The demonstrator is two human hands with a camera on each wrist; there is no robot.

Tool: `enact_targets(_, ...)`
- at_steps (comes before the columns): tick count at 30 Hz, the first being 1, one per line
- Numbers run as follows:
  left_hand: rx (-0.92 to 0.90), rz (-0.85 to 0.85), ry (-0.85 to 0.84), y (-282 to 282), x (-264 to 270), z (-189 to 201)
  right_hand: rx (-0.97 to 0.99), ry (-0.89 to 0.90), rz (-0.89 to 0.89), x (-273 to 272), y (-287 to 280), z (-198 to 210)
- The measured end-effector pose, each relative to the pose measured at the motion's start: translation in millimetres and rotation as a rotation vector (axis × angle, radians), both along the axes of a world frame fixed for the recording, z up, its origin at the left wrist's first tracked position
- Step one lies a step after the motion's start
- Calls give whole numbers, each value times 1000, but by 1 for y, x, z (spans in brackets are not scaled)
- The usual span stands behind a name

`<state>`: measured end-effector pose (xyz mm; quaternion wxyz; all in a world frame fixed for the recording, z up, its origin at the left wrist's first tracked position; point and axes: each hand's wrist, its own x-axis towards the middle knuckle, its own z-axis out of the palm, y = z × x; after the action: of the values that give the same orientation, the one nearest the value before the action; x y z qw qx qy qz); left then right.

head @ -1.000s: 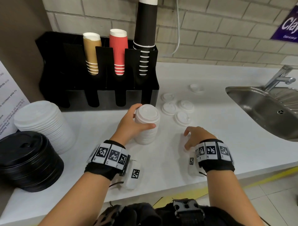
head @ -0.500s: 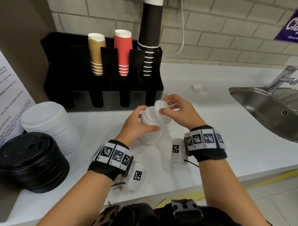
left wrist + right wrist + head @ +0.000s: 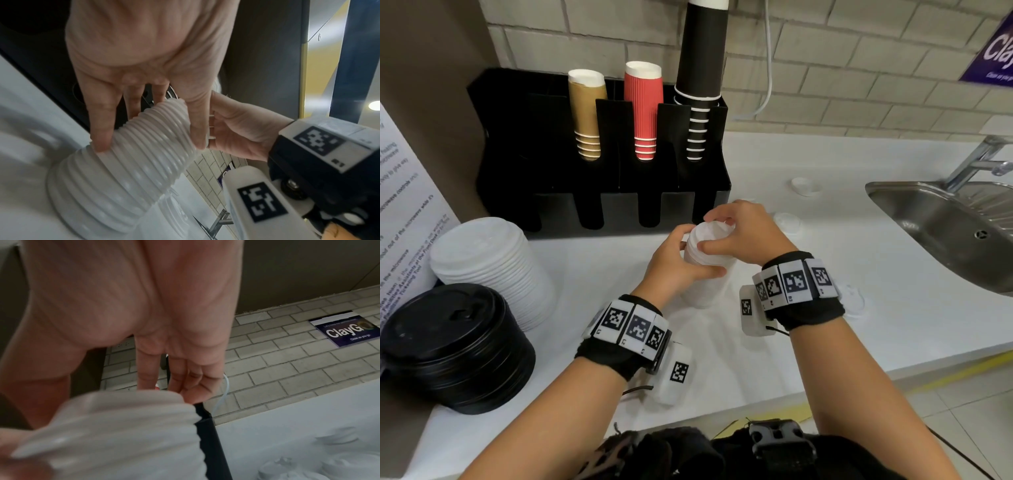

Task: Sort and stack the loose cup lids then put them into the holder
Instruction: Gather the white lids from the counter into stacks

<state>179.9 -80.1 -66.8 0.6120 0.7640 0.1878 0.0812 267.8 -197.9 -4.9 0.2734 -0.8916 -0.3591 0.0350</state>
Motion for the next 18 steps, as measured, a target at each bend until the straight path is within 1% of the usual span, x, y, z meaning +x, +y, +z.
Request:
enact_targets(5,-4,3,-6,0,2,0,-4,14,13,2,1,-3)
enact_targets(8,-15,2,-24,0,2,0,36,45,18,4,-4,-6)
enact_targets(10,-9,-3,-24,0,2,-1,111,85,-37,10,-16,-7)
enact_targets(12,-3,-2,-20,1,2,-1,161,92,-153,20,-36,-10)
enact_targets(14,-6,-1,-19,2,3,-2,80,95,-302,32,-63,-16)
enact_targets(16,-9,1,-18,1,4,-3,-131,166,-473,41,-87,-24)
enact_targets(18,-14,2,-16,2,4,-3,-379,251,-606,46,-106,-31)
